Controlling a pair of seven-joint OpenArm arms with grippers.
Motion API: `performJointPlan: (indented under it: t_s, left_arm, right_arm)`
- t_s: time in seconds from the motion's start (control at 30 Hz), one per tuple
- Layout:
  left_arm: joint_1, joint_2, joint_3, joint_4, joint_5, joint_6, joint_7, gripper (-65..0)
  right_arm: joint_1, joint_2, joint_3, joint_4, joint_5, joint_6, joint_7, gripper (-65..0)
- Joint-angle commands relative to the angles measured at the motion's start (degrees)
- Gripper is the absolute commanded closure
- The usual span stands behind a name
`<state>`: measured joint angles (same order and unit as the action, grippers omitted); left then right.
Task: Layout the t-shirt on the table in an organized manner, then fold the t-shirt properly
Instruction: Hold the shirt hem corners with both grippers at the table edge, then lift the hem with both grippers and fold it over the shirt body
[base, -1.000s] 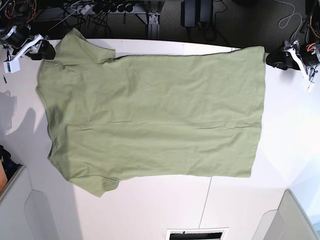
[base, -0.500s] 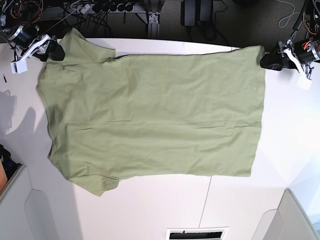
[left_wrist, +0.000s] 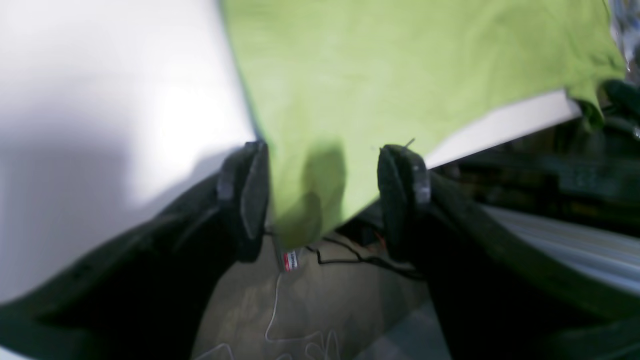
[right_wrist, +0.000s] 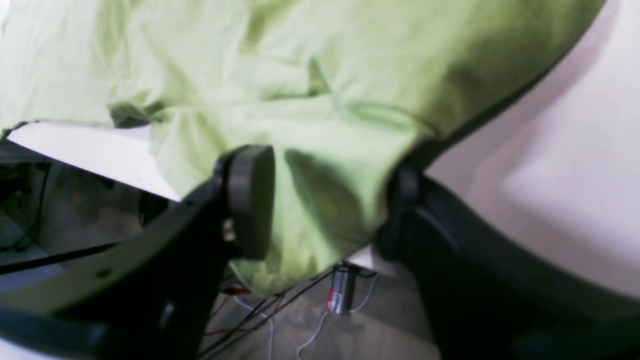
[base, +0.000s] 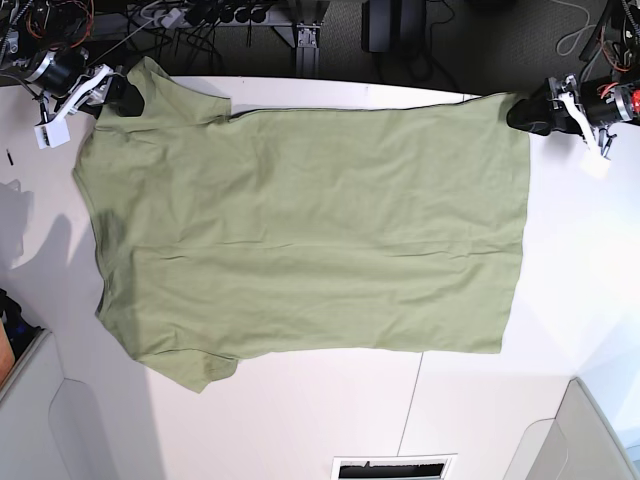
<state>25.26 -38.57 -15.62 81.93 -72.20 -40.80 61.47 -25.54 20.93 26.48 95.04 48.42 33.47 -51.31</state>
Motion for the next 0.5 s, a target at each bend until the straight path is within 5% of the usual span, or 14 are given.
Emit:
performJointPlan:
  t_s: [0.0,0.07,0.17,0.27,0.47]
  left_arm:
    - [0.6,-0.5,1.1,0.3,2.9,0.8,2.6,-37.3]
    - [0.4,-0.5,2.1,0.5,3.1,0.8,1.4,-35.1]
    - [0.5,-0.5,2.1,0.5,5.2,0.8,-2.0,-15.9]
    - [0.4,-0.5,2.0,0.5,7.3,0.8,-4.7,-0.6]
    - [0.1,-2.0,-2.2,1.6,6.8,0.8,-4.7,0.0]
  right_arm:
    - [-0.3,0.5,0.1,0.5,-0.6,0.0,-1.4,-25.1]
    - [-0.3,0.5,0.1,0.5,-0.6,0.0,-1.5,-15.0]
    - [-0.3,0.5,0.1,0.5,-0.6,0.0,-1.3,0.0]
    - [0.0,0.5,0.1,0.5,-0.6,0.0,-1.2,0.0]
    - [0.7,0.5,1.9,4.6,-0.4,0.0,-1.2,0.0]
